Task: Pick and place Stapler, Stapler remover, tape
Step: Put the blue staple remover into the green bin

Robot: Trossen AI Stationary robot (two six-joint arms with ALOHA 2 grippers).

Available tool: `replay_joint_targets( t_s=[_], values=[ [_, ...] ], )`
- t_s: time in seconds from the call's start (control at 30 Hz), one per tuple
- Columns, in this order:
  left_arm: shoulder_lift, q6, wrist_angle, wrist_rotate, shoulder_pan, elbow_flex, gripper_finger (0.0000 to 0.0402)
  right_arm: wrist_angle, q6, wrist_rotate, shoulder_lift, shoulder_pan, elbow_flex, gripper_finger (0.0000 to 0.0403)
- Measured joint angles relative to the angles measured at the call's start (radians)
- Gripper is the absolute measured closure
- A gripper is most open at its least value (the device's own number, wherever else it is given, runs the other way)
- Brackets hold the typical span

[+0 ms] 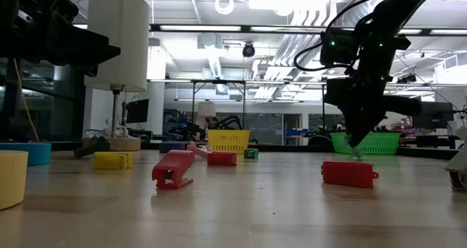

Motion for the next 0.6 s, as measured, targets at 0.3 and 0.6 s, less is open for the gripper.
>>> replay_joint_targets(
  t_s=[0.3, 0.6],
  values=[
    [0.0, 0.0, 0.0, 0.0, 0.0, 0.0, 0.0227, 0.036, 0.054, 0.002, 0.0, 0.0, 0.0, 0.04],
    [0.0, 0.0, 0.0, 0.0, 0.0, 0.0, 0.0227, 0.04, 0.098, 0.018, 0.0, 0.0, 0.001, 0.0402]
  ],
)
